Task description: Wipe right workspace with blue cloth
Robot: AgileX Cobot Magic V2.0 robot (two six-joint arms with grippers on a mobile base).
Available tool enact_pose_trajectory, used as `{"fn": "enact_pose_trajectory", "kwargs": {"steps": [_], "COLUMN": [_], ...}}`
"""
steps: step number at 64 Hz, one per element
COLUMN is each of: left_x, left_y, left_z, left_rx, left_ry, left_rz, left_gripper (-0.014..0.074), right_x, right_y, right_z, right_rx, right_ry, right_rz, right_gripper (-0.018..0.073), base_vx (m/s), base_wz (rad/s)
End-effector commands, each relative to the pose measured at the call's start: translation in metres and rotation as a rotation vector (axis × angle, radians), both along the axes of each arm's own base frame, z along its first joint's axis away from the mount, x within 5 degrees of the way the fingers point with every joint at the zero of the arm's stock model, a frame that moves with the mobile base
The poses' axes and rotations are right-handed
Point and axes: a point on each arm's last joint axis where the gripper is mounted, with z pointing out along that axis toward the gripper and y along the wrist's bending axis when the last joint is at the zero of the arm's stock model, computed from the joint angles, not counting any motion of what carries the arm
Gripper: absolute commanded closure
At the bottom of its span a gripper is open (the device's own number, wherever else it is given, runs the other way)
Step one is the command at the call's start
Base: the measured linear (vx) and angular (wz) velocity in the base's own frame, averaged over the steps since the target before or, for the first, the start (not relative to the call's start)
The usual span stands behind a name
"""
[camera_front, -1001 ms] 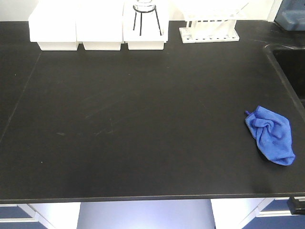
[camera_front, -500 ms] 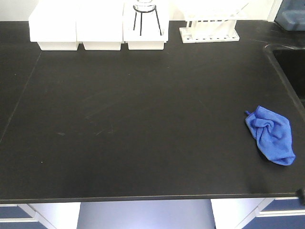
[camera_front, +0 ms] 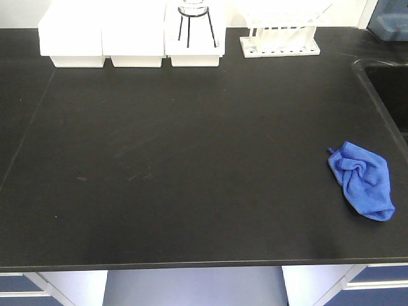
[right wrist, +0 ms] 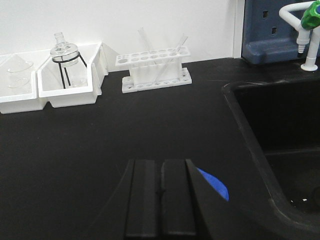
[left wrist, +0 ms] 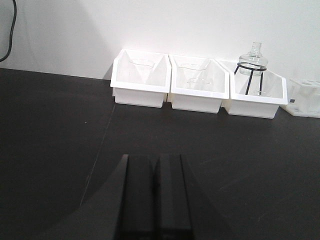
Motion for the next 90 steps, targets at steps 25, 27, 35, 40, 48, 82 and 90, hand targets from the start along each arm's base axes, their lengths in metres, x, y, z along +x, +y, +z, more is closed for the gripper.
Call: {"fn": "enact_pose_trajectory", "kwargs": {"steps": [25, 27, 35, 40, 48, 82, 90], "left_x": [0.0, 0.0, 0.0, 0.0, 0.0, 0.0, 0.0], "left_y": [-0.001, -0.001, -0.001, -0.001, -0.001, -0.001, -0.001], "left_z": [-0.002, -0.002, -0.002, -0.002, -0.002, -0.002, -0.002], "left_rx": [-0.014, -0.014, -0.014, -0.014, -0.014, -0.014, -0.014], "left_ry": [-0.066, -0.066, -0.066, -0.066, -0.066, -0.066, -0.066], "left_rz": [-0.008, -0.008, -0.008, -0.008, -0.008, -0.008, -0.008], "left_gripper": [0.0602, 0.0602, 0.0602, 0.0602, 0.0602, 0.0602, 0.0602], "right_x": [0.109, 0.113, 0.127, 0.134, 0.15, 0.194, 0.194], "right_y": [-0.009, -0.01, -0.013, -0.014, -0.021, -0.036, -0.037], "right_z": [-0.049, -0.053, -0.073, -0.081, -0.099, -0.167, -0.176], "right_rx": [-0.042, -0.054, -0.122, -0.149, -0.114, -0.018, -0.019], "right_ry": [0.393, 0.415, 0.518, 0.545, 0.583, 0.632, 0.68], "right_rz": [-0.064, -0.063, -0.056, -0.05, -0.104, -0.132, -0.134], "right_gripper": [0.0447, 0.0423, 0.0279, 0.0181, 0.0056, 0.0071, 0.0209], "base_vx": [0.0, 0.0, 0.0, 0.0, 0.0, 0.0, 0.0], "base_wz": [0.0, 0.0, 0.0, 0.0, 0.0, 0.0, 0.0]}}
